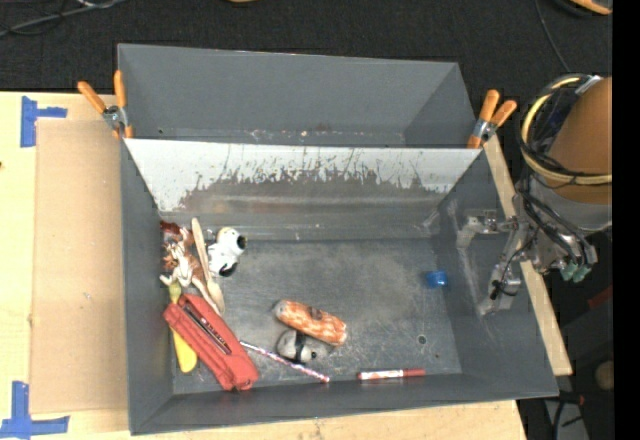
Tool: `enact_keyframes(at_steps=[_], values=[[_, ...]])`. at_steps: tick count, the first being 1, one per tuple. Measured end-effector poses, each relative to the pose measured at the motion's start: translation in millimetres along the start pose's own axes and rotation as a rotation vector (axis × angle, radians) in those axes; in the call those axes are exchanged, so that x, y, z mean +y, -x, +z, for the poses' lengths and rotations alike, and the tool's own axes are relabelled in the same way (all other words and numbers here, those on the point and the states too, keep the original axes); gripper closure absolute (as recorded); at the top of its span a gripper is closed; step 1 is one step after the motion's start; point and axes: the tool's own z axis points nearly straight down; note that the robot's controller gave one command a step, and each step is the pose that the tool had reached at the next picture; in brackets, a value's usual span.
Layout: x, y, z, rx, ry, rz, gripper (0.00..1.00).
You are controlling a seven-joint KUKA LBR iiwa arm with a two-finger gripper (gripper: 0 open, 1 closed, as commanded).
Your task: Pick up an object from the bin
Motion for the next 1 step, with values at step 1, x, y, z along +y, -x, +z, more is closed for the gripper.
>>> enact_keyframes(at_steps=[1], values=[[50.6, -0.7, 65.4, -0.002, 0.0, 0.011, 0.0]])
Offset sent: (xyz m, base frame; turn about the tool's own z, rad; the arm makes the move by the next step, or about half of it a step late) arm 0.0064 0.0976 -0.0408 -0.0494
